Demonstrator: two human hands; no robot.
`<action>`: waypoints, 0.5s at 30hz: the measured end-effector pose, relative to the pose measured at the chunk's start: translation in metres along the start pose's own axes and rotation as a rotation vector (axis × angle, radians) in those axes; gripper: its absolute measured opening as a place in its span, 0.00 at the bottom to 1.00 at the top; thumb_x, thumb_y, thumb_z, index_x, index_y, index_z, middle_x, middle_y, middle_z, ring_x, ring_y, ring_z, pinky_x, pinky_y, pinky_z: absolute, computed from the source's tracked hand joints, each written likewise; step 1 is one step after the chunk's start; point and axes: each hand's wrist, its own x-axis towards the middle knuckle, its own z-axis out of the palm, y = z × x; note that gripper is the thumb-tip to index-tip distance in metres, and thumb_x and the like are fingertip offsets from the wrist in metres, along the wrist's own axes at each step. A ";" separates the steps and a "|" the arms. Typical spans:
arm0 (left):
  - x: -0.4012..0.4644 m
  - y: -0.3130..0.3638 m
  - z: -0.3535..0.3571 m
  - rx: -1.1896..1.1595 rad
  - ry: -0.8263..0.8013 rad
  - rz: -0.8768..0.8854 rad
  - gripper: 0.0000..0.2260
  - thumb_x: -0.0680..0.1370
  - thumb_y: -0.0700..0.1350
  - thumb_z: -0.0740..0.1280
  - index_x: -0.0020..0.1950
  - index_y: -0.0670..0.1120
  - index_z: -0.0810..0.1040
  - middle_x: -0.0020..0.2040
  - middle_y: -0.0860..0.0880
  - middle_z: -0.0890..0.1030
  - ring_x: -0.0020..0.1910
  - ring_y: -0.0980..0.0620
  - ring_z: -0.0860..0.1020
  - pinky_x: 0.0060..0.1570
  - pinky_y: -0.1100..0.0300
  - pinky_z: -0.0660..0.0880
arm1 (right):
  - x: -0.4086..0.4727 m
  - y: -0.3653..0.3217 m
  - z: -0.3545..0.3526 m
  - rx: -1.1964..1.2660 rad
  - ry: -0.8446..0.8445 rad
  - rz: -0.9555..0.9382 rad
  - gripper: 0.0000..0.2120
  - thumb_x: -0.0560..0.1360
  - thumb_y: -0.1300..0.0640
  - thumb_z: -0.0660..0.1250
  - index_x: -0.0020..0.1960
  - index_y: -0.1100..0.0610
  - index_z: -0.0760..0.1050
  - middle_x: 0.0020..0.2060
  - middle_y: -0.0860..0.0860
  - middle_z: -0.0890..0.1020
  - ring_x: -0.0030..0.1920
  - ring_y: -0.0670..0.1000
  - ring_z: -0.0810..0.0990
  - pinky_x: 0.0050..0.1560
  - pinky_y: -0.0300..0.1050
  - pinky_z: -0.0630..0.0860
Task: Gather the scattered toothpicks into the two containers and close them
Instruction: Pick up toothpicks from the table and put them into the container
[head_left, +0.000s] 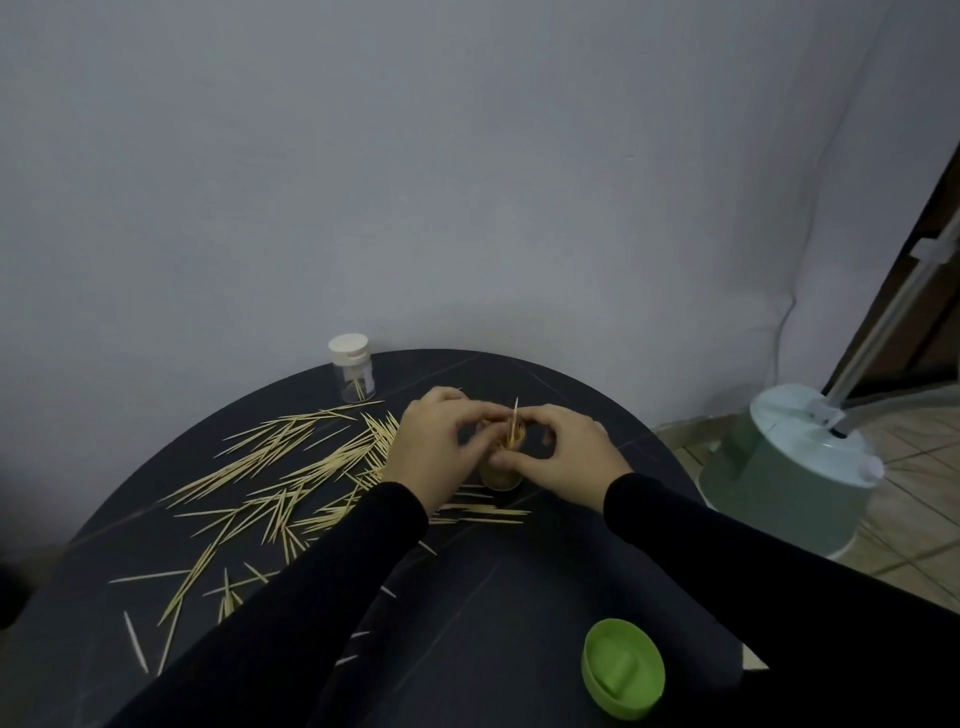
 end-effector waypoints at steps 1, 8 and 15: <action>-0.002 -0.001 0.001 0.032 0.003 0.029 0.09 0.76 0.49 0.67 0.56 0.56 0.81 0.46 0.59 0.77 0.53 0.57 0.71 0.57 0.48 0.71 | 0.000 0.001 0.000 -0.004 0.003 0.000 0.24 0.71 0.40 0.70 0.65 0.46 0.72 0.44 0.35 0.70 0.49 0.40 0.67 0.65 0.50 0.65; -0.006 -0.001 0.012 0.126 -0.207 0.128 0.21 0.78 0.57 0.55 0.69 0.55 0.72 0.68 0.61 0.72 0.69 0.54 0.63 0.66 0.47 0.62 | 0.002 0.008 -0.001 0.005 -0.009 0.009 0.18 0.75 0.49 0.67 0.65 0.47 0.73 0.40 0.36 0.69 0.42 0.39 0.67 0.65 0.53 0.68; 0.005 0.011 0.008 0.184 -0.097 0.151 0.17 0.78 0.56 0.61 0.66 0.56 0.74 0.60 0.58 0.77 0.63 0.54 0.66 0.60 0.55 0.63 | -0.001 0.003 -0.001 0.005 -0.005 -0.078 0.18 0.73 0.51 0.69 0.62 0.49 0.74 0.54 0.43 0.77 0.55 0.45 0.73 0.68 0.53 0.64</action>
